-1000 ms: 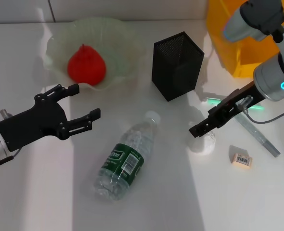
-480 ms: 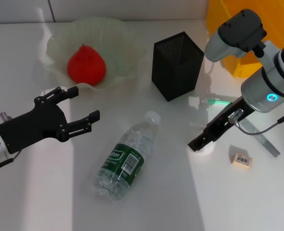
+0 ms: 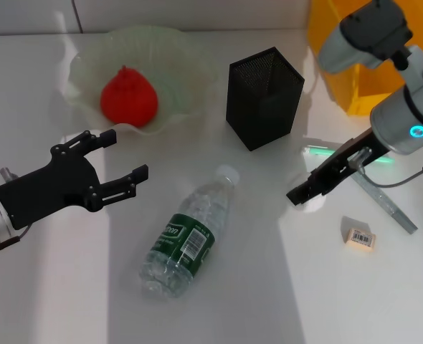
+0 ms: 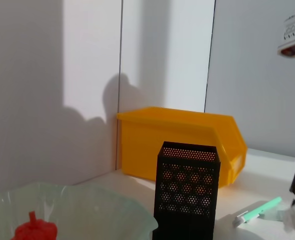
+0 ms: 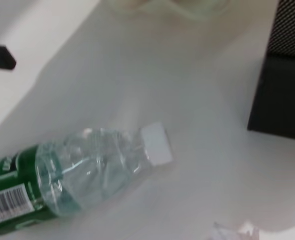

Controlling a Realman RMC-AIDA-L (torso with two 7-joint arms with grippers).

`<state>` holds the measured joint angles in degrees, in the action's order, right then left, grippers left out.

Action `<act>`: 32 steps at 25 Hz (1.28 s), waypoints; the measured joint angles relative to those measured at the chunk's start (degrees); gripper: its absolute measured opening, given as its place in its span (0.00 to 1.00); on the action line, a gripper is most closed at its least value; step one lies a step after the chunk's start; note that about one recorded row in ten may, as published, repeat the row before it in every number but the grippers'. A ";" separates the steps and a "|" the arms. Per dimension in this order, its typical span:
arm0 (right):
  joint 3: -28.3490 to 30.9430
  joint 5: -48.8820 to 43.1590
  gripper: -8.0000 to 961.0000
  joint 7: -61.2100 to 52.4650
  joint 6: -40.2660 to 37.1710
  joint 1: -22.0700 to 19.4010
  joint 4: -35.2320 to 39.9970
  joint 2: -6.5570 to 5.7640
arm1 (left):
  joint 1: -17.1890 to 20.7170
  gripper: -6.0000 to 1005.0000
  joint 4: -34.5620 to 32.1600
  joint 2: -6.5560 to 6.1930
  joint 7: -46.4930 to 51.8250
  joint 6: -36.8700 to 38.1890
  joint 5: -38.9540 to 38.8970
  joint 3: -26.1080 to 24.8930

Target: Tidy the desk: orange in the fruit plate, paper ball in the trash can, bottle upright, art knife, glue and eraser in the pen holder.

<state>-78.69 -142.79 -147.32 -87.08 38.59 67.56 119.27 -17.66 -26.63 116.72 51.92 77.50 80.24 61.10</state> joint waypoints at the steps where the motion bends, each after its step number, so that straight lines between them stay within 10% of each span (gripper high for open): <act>1: 1.87 0.00 0.59 -0.23 -0.99 -0.66 2.20 -0.05 | 0.00 0.87 0.00 0.00 0.02 0.00 0.00 -0.01; 15: 26.42 -0.85 0.54 2.03 6.76 -6.74 19.91 -0.49 | -0.40 0.87 0.00 0.36 -0.10 0.01 1.31 -0.18; 32: 25.63 -5.40 0.55 10.33 32.54 1.36 -5.84 -1.78 | -0.26 0.87 -0.21 0.53 0.03 0.19 1.59 -0.10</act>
<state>-53.07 -148.20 -136.99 -54.54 39.96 61.72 117.49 -17.92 -26.84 117.25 51.95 77.69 81.83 60.99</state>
